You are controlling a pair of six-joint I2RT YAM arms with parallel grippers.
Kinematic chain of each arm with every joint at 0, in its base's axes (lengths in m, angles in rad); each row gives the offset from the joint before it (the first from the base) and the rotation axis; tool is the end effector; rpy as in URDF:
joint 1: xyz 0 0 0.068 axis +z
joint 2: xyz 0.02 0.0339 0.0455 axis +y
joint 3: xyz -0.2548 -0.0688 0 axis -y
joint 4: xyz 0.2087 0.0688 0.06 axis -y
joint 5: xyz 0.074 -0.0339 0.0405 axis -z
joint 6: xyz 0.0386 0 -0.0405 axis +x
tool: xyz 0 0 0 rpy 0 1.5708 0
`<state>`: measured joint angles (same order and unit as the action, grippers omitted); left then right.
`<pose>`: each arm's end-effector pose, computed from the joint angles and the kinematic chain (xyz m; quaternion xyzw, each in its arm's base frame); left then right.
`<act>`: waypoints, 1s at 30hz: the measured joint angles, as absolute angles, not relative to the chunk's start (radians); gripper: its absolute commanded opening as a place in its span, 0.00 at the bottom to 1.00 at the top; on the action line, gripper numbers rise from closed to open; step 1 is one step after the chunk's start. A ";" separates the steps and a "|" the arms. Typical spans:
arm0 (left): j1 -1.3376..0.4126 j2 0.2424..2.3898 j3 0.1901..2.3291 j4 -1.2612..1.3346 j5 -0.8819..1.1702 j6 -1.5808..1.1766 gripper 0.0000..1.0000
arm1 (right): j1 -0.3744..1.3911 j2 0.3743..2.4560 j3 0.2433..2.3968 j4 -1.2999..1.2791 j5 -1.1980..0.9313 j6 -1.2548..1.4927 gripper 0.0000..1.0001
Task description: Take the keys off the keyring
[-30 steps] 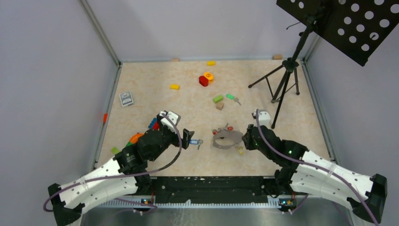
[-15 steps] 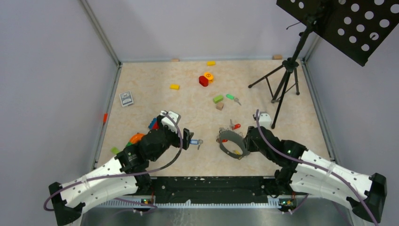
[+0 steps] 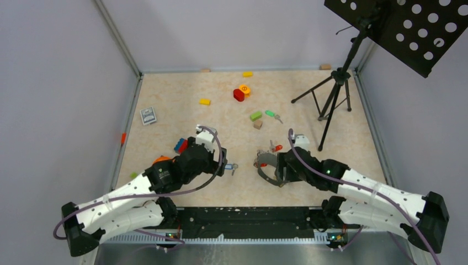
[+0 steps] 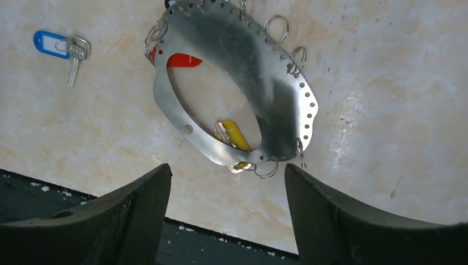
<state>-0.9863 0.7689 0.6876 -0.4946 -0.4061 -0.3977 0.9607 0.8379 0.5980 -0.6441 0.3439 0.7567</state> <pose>0.0908 -0.1097 0.2739 0.1576 0.8517 -0.1618 0.4729 0.0889 0.1044 0.2262 -0.0372 0.9288 0.1458 0.3387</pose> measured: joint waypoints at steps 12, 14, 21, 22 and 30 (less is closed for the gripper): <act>-0.986 0.805 0.803 -0.694 -0.427 -0.597 0.99 | 0.961 0.977 0.688 -0.741 0.335 0.771 0.82; -0.986 0.748 0.795 -0.690 -0.455 -0.606 0.99 | 0.961 0.950 0.685 -0.724 0.339 0.765 0.87; -0.986 0.470 0.649 -0.617 -0.554 -0.560 0.99 | 0.961 0.712 0.603 -0.609 0.452 0.735 0.92; -0.986 0.438 0.634 -0.610 -0.564 -0.550 0.99 | 0.961 0.675 0.588 -0.590 0.476 0.723 0.92; -0.986 0.310 0.604 -0.574 -0.616 -0.515 0.99 | 0.960 0.392 0.487 -0.421 0.621 0.525 0.93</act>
